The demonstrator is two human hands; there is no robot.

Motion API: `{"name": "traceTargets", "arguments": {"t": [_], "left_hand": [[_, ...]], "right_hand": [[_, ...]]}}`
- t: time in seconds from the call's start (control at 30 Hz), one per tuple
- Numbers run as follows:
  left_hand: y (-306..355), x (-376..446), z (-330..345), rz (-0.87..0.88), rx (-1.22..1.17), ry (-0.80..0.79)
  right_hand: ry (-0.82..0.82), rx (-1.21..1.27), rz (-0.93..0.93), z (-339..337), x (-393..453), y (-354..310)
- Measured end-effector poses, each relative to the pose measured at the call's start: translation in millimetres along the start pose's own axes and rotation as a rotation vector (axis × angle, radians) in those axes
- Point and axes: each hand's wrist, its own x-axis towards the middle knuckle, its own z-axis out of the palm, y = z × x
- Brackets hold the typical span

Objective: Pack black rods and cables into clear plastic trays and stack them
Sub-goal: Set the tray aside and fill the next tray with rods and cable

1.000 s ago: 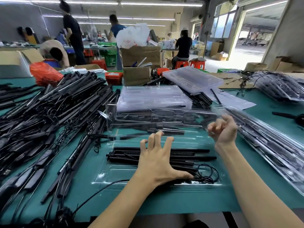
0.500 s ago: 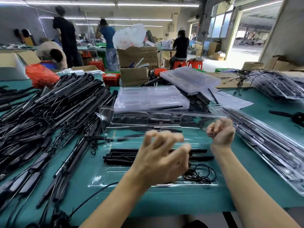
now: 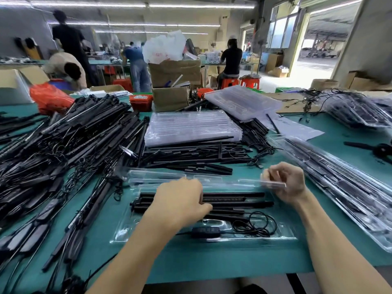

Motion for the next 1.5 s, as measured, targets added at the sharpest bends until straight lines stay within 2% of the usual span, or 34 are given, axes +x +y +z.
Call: {"name": "traceTargets", "arguments": {"t": [0.07,0.1,0.2,0.23,0.27,0.33,0.37,0.4,0.43,0.5,0.57,0.63,0.73,0.87,1.03,1.13,1.2,1.3,1.5], "left_hand": [[0,-6,-1,0.150,-0.135,0.110],[-1,-11,-4,0.233,-0.265,0.076],[1,-31,-23,0.419,-0.572,-0.296],[3,-36,-30,0.440,-0.655,-0.363],[3,-36,-35,0.432,-0.767,-0.347],[4,-26,-40,0.300,-0.935,-0.098],[3,-17,-39,0.203,-0.886,0.061],[1,-8,-38,0.119,-0.712,0.164],[-2,-1,-35,0.052,-0.503,0.159],[-10,11,-19,-0.024,-0.216,-0.103],[-16,18,-1,-0.082,-0.197,-0.307],[-21,20,22,-0.115,-0.194,-0.350],[-23,16,52,-0.128,-0.188,-0.305],[-21,13,74,-0.127,-0.145,-0.153],[-27,24,77,-0.163,-0.082,-0.064],[-32,33,75,-0.179,-0.083,-0.054],[-34,36,74,-0.186,-0.093,-0.053],[-34,38,75,-0.189,-0.092,-0.043],[-35,39,78,-0.191,-0.086,-0.041]], "right_hand": [[-0.011,-0.070,-0.003,0,2,0],[-0.017,-0.096,-0.005,1,2,0],[-0.003,-0.108,0.003,2,0,1],[0.001,-0.112,0.011,1,0,1],[-0.006,-0.127,0.024,2,-1,0],[-0.035,-0.150,0.057,2,-2,0],[-0.052,-0.161,0.072,1,-2,-1],[-0.066,-0.174,0.087,1,-2,-1],[-0.079,-0.184,0.100,2,-2,-2],[-0.087,-0.218,0.106,3,-1,-3],[-0.071,-0.253,0.092,5,0,-2],[-0.046,-0.263,0.069,8,1,1],[-0.030,-0.292,0.041,10,2,2],[0.036,-0.318,0.041,10,2,3],[0.435,-0.542,0.028,6,4,5],[0.561,-0.836,0.202,5,-1,-1],[0.527,-0.888,0.381,7,-8,-7],[0.429,-0.811,0.567,8,-19,-16],[0.245,-0.841,0.587,21,-34,-25]]}}
